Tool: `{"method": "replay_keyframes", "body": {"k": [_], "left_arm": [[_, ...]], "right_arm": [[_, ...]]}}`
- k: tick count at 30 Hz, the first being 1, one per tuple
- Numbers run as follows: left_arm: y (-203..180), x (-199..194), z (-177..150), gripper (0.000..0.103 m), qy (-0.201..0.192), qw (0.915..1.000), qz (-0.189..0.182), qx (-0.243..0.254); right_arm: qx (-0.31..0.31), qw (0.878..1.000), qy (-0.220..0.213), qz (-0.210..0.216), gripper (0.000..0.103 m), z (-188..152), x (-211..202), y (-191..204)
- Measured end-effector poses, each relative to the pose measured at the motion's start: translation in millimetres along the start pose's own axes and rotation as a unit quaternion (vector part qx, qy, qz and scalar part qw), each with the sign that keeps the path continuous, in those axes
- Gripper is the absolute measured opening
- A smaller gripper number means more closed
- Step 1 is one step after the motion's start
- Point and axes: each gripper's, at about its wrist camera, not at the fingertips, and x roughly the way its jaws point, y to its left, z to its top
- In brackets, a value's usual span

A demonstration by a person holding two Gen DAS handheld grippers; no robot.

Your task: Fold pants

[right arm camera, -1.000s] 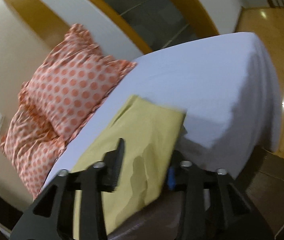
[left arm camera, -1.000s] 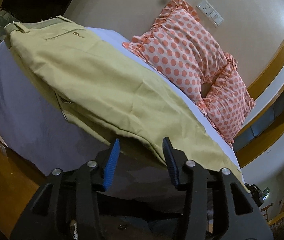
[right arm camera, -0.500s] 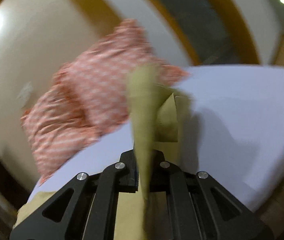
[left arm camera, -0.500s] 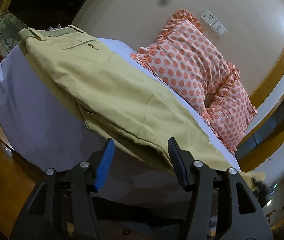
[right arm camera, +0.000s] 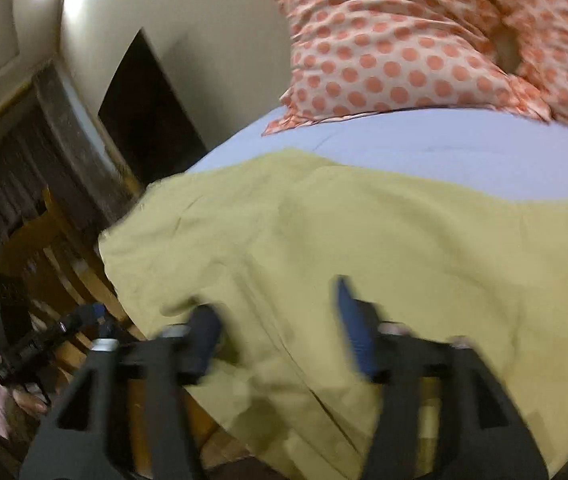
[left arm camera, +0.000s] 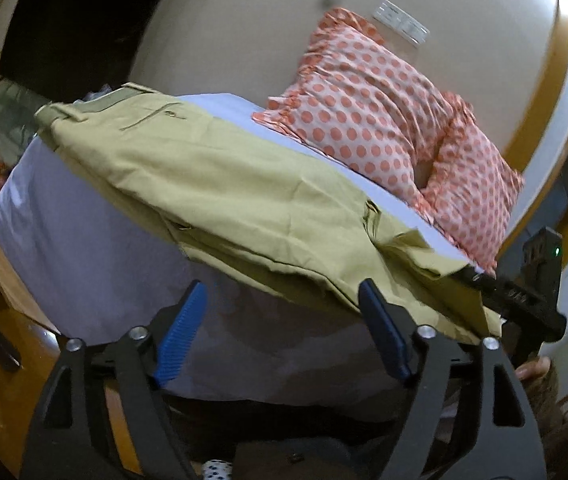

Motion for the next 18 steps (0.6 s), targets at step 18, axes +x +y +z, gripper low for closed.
{"method": "replay_keyframes", "body": {"k": [18], "left_arm": [[8.7, 42.6, 12.0, 0.081, 0.031, 0.9963, -0.038, -0.07]], "right_arm": [[0.111, 0.991, -0.068, -0.026, 0.086, 0.3, -46.9, -55.5]]}}
